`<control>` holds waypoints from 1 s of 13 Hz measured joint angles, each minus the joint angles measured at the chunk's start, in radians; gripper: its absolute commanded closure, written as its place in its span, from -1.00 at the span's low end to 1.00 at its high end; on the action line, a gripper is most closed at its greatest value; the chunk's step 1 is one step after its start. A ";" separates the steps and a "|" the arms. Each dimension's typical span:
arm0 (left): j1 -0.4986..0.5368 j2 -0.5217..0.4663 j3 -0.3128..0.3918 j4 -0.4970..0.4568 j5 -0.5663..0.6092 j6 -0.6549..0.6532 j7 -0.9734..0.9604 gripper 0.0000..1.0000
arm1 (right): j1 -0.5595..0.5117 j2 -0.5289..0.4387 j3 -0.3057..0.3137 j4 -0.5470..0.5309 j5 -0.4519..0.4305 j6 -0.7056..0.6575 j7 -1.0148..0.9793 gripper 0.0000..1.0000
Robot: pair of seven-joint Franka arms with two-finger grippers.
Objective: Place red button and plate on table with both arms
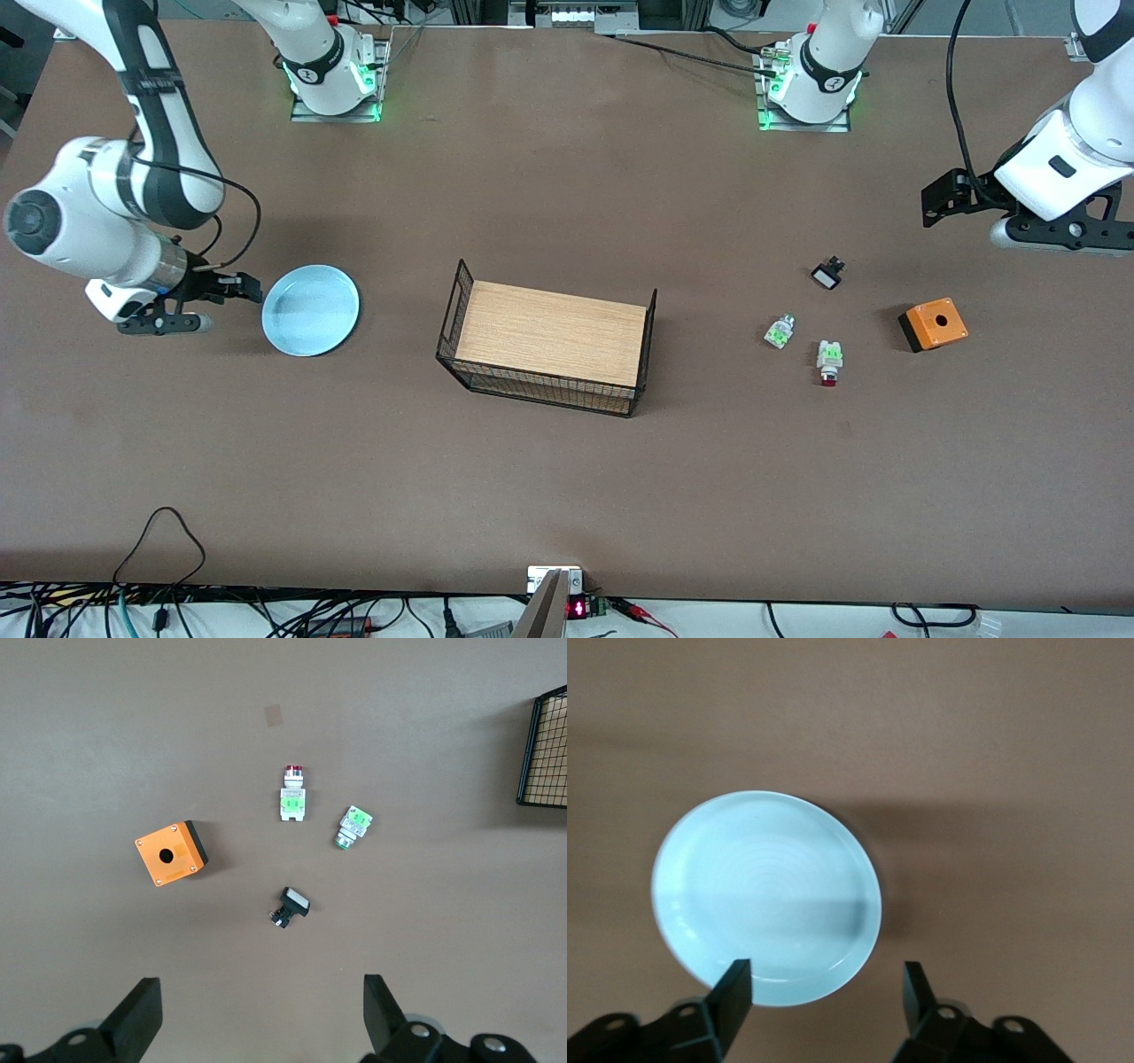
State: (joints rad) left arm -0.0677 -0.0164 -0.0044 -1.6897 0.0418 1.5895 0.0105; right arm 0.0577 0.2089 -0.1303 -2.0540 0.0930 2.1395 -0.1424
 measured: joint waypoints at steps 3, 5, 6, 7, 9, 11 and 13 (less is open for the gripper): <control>-0.001 0.000 -0.007 0.001 0.000 0.000 0.000 -1.00 | 0.061 -0.019 0.012 0.154 0.000 -0.179 0.115 -1.00; -0.001 0.000 -0.008 0.001 0.000 0.000 0.000 -1.00 | 0.090 -0.019 0.013 0.260 -0.001 -0.294 0.162 -1.00; 0.000 0.000 -0.008 0.001 0.000 0.000 0.000 -1.00 | 0.093 -0.020 0.013 0.319 -0.003 -0.357 0.171 -1.00; 0.000 0.000 -0.008 0.001 0.000 0.000 0.000 -1.00 | 0.091 -0.021 0.011 0.382 -0.011 -0.426 0.173 -1.00; 0.001 0.000 -0.008 0.001 0.000 0.000 0.000 -1.00 | 0.087 -0.022 0.004 0.497 -0.052 -0.549 0.174 -1.00; 0.000 0.000 -0.008 0.001 0.000 0.000 0.001 -1.00 | 0.076 -0.023 -0.003 0.554 -0.090 -0.588 0.174 -1.00; -0.001 0.000 -0.010 0.001 0.000 0.000 0.001 -1.00 | 0.023 -0.022 -0.006 0.563 -0.095 -0.588 0.174 -1.00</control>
State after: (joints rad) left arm -0.0683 -0.0164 -0.0140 -1.6886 0.0418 1.5895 0.0115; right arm 0.0811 0.1870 -0.1368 -1.4909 -0.0021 1.5517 0.0320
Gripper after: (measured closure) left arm 0.000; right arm 0.000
